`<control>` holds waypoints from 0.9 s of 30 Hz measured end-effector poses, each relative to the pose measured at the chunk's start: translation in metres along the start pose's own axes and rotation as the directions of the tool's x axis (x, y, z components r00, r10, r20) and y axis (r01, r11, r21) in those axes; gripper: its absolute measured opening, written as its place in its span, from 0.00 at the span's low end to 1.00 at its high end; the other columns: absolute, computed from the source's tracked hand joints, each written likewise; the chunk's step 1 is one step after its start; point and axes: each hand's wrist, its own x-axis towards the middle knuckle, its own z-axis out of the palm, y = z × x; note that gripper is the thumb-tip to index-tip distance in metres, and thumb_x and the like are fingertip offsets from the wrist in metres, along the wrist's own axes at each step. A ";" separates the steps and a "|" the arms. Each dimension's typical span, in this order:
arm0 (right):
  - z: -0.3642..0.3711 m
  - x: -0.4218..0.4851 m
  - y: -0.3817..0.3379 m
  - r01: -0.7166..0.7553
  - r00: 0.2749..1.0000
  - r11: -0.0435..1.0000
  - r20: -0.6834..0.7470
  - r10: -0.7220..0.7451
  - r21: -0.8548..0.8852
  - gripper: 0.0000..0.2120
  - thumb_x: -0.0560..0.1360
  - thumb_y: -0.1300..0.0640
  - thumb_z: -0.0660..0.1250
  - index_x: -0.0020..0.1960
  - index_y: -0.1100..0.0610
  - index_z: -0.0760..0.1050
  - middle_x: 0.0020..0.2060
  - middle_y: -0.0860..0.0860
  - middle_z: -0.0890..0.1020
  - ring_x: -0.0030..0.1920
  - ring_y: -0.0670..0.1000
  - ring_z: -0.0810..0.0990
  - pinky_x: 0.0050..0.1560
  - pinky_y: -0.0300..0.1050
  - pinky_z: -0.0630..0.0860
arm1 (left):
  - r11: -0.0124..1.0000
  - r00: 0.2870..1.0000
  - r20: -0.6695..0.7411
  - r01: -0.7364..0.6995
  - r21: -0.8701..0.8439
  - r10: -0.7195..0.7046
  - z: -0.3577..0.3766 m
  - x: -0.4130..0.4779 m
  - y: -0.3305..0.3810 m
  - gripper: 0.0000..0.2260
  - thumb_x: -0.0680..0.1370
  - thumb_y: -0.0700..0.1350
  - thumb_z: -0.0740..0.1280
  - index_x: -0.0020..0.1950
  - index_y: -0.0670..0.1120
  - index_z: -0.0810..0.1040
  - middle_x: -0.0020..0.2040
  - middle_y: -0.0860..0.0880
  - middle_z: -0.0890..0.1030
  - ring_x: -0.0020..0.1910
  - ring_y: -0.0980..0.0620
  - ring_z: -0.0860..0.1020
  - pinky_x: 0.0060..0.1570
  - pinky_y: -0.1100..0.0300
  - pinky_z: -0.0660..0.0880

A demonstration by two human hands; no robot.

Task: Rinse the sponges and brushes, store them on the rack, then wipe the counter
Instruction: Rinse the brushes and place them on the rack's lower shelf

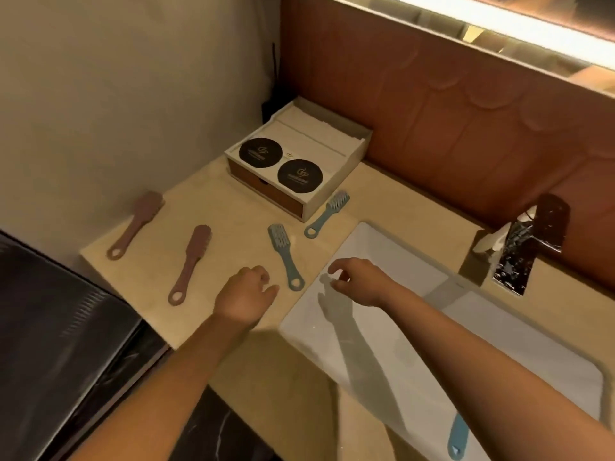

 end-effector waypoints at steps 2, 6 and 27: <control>-0.004 0.017 -0.005 -0.012 0.999 1.000 -0.042 0.013 0.028 0.13 0.76 0.53 0.62 0.59 0.53 0.77 0.58 0.54 0.80 0.57 0.56 0.77 0.57 0.51 0.74 | 1.000 0.998 -0.053 0.021 -0.022 -0.023 0.004 0.009 0.006 0.11 0.76 0.50 0.65 0.53 0.44 0.75 0.51 0.43 0.77 0.50 0.45 0.76 0.44 0.57 0.69; -0.008 0.045 -0.016 -0.064 0.989 0.997 -0.131 0.070 0.049 0.10 0.75 0.51 0.64 0.55 0.51 0.78 0.55 0.52 0.81 0.53 0.55 0.78 0.51 0.48 0.76 | 0.996 0.986 -0.141 0.078 -0.049 -0.084 0.008 0.025 0.023 0.11 0.76 0.52 0.65 0.50 0.46 0.76 0.51 0.47 0.79 0.50 0.45 0.77 0.45 0.56 0.72; 0.010 0.105 -0.029 -0.103 0.948 0.970 -0.317 0.028 -0.220 0.12 0.78 0.55 0.61 0.61 0.56 0.70 0.58 0.56 0.72 0.55 0.57 0.74 0.49 0.51 0.78 | 0.965 0.979 -0.105 0.193 0.176 -0.176 0.013 0.054 0.031 0.16 0.75 0.52 0.64 0.56 0.42 0.73 0.54 0.45 0.79 0.52 0.44 0.78 0.40 0.58 0.67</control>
